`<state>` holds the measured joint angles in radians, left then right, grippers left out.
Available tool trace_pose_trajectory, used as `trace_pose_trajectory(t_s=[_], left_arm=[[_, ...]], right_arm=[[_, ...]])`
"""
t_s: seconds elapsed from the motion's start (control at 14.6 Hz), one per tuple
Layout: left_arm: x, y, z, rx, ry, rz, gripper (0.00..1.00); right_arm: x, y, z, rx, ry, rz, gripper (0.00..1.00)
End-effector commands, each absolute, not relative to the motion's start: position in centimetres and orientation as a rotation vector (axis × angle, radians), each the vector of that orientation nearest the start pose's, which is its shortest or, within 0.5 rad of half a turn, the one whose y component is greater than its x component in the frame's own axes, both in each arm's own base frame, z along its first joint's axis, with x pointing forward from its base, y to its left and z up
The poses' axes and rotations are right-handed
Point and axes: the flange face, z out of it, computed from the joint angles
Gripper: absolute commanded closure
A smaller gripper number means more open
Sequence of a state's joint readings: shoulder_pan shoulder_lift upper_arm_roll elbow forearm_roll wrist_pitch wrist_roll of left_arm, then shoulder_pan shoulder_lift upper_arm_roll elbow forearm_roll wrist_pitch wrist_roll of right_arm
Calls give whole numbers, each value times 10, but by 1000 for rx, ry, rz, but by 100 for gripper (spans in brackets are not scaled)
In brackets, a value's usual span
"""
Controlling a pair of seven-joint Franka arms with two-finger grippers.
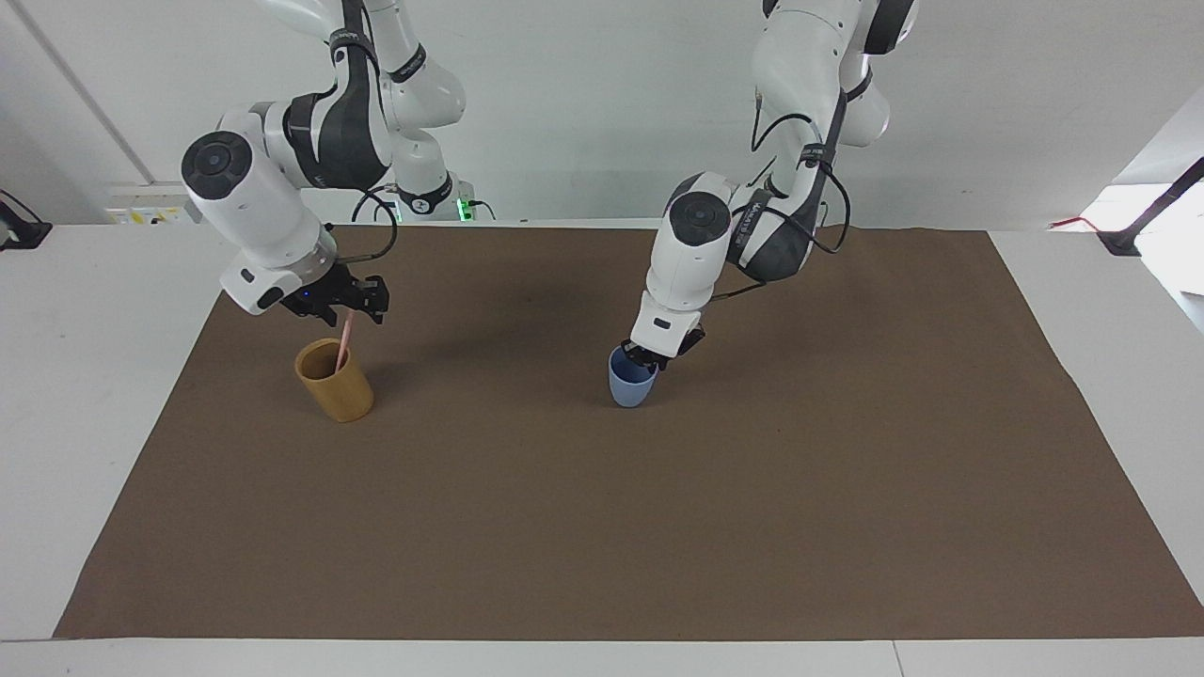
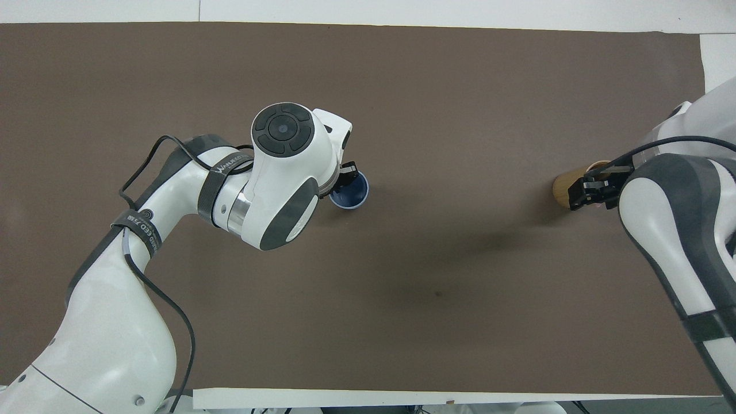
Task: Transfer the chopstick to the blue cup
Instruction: 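Slide the blue cup toward the table center while the right gripper reaches the tan cup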
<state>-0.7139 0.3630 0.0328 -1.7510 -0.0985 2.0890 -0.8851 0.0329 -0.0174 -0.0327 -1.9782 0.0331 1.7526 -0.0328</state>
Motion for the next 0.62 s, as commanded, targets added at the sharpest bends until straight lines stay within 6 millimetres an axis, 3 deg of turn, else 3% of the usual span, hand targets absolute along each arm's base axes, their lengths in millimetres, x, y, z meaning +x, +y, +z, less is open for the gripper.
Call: trace_pose_trajectory(t_s=[0.0, 0.07, 0.27, 0.55], left_arm=[[499, -412, 365, -3138, -432, 99, 0], [498, -412, 375, -3131, -430, 112, 0], [503, -398, 437, -3121, -436, 131, 0], [498, -351, 488, -3054, -454, 120, 0]], right_arm=[[518, -1, 459, -3102, -80, 329, 43], [518, -1, 459, -3113, -93, 331, 49], [519, -4, 460, -3150, -114, 334, 65], [519, -3, 461, -3155, -116, 330, 79]])
